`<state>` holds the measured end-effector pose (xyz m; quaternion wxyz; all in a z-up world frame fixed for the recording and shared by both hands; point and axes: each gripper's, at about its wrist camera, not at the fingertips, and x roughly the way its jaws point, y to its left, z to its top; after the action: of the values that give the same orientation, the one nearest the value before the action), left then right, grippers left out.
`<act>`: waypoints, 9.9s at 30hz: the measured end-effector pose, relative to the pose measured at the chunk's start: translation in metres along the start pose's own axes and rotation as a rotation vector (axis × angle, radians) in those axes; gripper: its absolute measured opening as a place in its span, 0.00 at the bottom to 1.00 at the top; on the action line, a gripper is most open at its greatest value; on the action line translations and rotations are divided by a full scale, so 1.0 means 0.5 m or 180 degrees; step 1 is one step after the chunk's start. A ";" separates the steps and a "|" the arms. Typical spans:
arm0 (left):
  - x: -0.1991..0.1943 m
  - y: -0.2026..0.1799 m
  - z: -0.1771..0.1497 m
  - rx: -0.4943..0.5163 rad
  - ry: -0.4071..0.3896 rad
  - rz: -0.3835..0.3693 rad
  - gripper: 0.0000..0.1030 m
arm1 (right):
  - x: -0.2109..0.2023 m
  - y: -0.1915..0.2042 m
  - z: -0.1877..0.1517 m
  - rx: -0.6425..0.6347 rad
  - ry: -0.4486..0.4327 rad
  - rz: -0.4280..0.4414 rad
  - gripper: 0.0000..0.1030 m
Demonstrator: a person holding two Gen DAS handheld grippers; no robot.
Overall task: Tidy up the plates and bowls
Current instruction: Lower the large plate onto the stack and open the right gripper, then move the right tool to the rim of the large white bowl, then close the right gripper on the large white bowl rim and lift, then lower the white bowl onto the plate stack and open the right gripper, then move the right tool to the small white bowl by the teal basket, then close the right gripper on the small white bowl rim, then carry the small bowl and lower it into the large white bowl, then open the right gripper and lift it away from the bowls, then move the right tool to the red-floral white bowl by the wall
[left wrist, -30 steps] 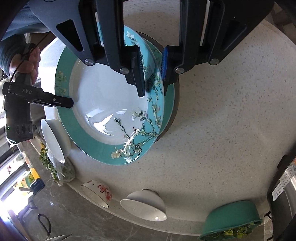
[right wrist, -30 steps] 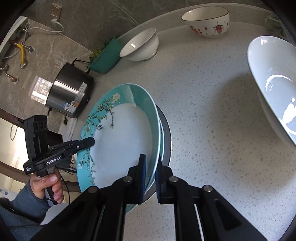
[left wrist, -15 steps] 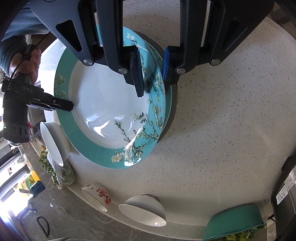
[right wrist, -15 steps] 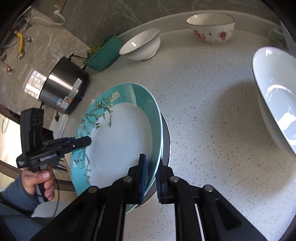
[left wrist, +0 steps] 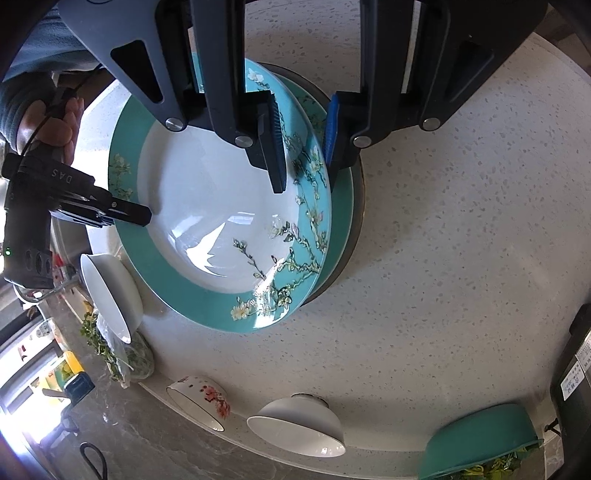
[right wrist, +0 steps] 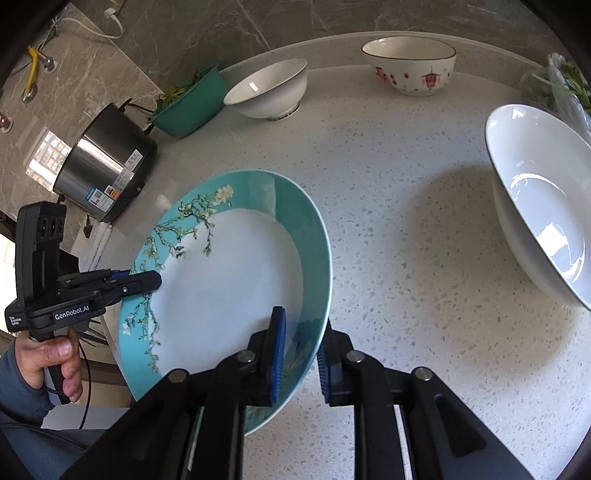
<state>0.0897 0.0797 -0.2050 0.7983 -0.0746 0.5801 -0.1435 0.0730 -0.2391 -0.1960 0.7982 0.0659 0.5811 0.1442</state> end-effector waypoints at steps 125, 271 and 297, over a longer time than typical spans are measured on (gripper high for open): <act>0.114 -0.581 -0.050 0.0904 0.0398 0.0055 0.68 | -0.266 -0.370 -0.244 0.1252 -0.0280 0.0190 0.58; 0.142 -0.667 -0.027 0.0086 -0.0285 0.0268 0.74 | -0.142 -0.172 -0.148 0.0137 0.0747 -0.0462 0.32; -0.008 -0.629 0.108 0.0553 -0.0558 -0.0079 0.84 | -0.422 -0.164 -0.011 0.0233 -0.0820 0.0417 1.00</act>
<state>0.0951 -0.2195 -0.0946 0.8476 -0.0247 0.4925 -0.1960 0.0206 -0.3823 -0.0284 0.8522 0.1506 0.4732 0.1650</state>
